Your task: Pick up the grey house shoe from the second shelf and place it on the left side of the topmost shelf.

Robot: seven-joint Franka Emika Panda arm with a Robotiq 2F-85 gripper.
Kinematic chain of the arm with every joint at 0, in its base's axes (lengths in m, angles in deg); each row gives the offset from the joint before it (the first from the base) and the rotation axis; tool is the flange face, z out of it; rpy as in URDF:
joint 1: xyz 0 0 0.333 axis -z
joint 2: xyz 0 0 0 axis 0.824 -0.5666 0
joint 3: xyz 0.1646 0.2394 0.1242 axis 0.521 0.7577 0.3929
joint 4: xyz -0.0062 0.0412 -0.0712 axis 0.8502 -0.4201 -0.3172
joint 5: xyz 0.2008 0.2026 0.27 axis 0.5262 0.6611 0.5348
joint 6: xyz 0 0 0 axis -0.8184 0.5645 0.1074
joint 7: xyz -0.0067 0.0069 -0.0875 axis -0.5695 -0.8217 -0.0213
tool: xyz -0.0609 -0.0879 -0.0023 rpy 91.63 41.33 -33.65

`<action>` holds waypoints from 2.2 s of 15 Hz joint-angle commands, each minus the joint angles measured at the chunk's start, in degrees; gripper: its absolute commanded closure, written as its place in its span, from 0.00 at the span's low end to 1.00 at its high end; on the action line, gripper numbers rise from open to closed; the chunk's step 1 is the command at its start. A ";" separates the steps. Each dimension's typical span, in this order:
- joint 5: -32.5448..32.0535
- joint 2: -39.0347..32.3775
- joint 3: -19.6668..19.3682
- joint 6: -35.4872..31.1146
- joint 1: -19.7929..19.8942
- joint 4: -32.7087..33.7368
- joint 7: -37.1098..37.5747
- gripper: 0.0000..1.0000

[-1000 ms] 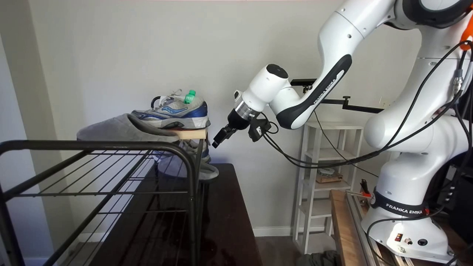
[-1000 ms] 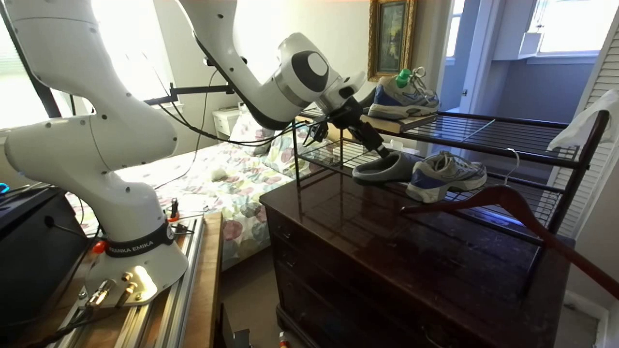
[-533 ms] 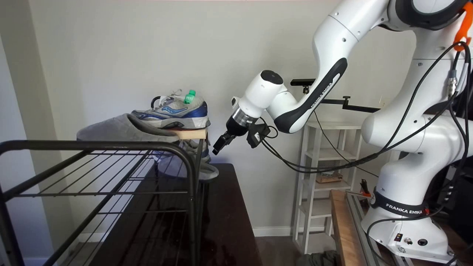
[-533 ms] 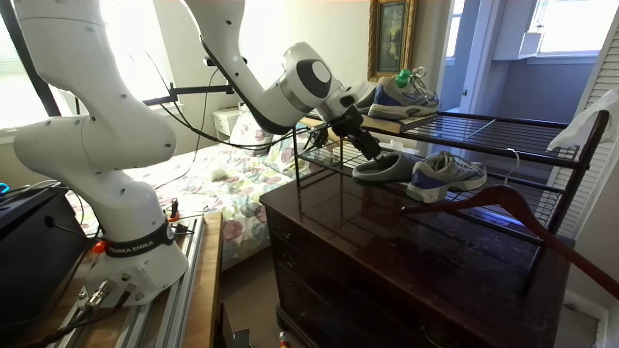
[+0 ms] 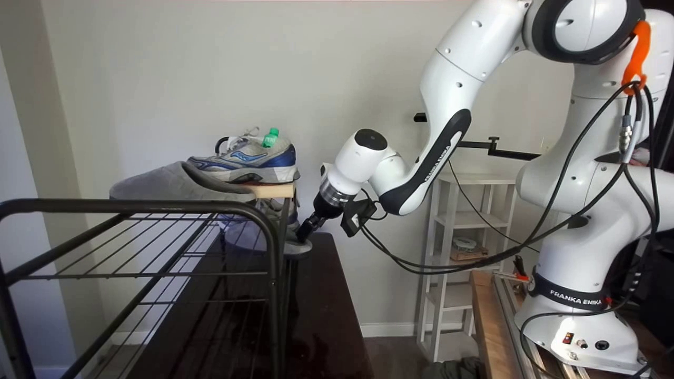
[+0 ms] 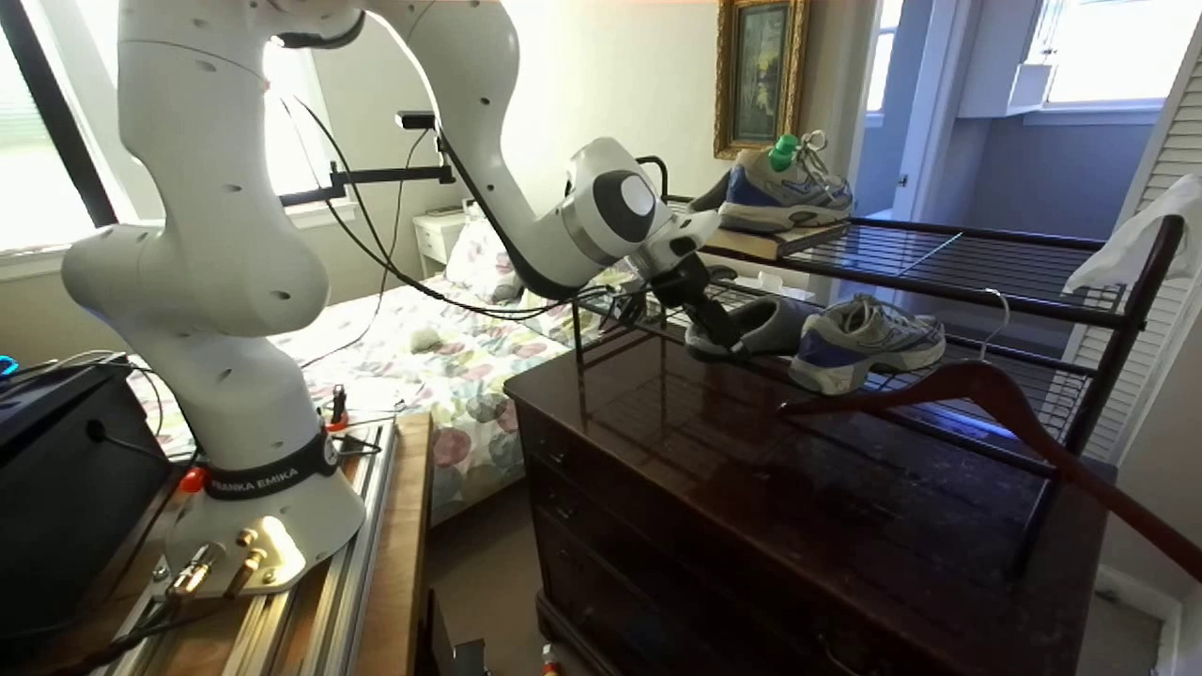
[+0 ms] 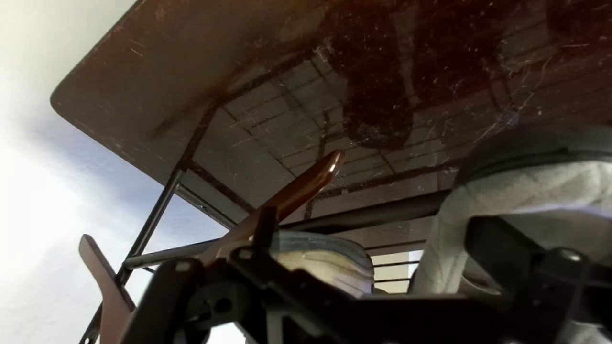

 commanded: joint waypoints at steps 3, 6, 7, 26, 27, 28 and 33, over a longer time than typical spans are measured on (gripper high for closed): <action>12.60 5.70 -0.13 -2.08 -1.20 0.62 -8.92 0.00; 19.64 8.31 -2.79 -6.99 -3.82 0.29 -13.65 0.00; 23.85 9.41 -4.20 -10.13 -5.69 -0.39 -16.96 0.00; 36.99 7.42 12.50 -19.15 6.35 -1.17 -41.08 0.61; 33.53 6.44 13.33 -18.68 7.61 -1.14 -39.06 0.69; 31.84 4.75 15.32 -17.95 9.45 -1.33 -38.98 0.75; 25.30 -4.14 24.87 -13.29 19.36 -4.10 -36.45 1.00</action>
